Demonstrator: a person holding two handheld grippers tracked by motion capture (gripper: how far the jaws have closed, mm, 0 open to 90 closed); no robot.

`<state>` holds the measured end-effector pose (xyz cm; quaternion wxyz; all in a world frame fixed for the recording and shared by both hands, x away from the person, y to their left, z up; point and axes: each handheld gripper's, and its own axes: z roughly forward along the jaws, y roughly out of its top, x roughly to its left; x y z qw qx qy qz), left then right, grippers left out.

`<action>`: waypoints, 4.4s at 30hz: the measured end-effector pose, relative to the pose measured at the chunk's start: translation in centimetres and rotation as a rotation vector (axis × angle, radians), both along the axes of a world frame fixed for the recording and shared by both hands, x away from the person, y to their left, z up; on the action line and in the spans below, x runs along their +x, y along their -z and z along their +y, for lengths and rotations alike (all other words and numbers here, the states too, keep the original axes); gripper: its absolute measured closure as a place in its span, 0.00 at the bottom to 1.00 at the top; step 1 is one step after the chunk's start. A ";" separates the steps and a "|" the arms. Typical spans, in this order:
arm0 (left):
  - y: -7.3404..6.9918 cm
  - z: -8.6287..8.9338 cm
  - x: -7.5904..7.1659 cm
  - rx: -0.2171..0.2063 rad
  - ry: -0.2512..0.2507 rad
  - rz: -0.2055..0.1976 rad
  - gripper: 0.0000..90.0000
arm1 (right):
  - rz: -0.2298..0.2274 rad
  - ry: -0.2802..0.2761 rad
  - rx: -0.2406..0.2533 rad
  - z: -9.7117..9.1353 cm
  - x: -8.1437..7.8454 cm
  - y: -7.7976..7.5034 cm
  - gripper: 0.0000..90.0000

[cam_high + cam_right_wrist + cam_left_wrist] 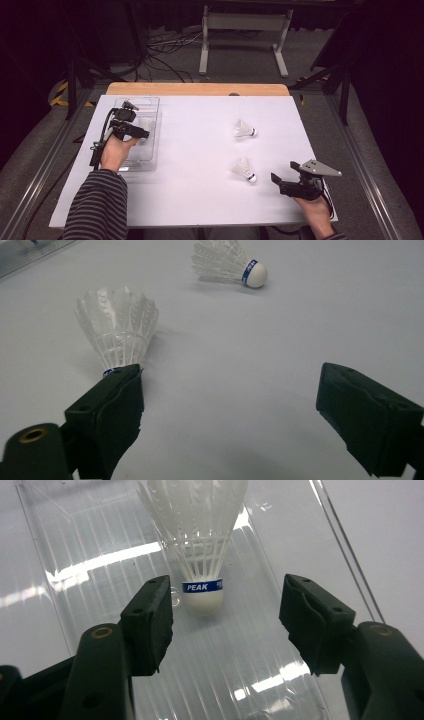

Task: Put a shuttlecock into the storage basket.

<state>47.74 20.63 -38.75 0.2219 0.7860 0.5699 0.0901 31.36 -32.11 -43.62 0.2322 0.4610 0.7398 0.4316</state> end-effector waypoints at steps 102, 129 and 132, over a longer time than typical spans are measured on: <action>-1.0 2.1 -8.2 -0.120 0.109 -0.235 0.28 | 0.001 0.000 0.001 0.0 0.0 0.0 0.14; -0.9 3.5 -11.1 -0.178 0.119 -0.294 0.27 | 0.001 0.004 0.006 0.0 -0.1 0.0 0.14; -0.7 3.6 -11.4 -0.193 0.116 -0.306 0.27 | 0.000 0.010 0.010 -0.1 -0.1 -0.1 0.14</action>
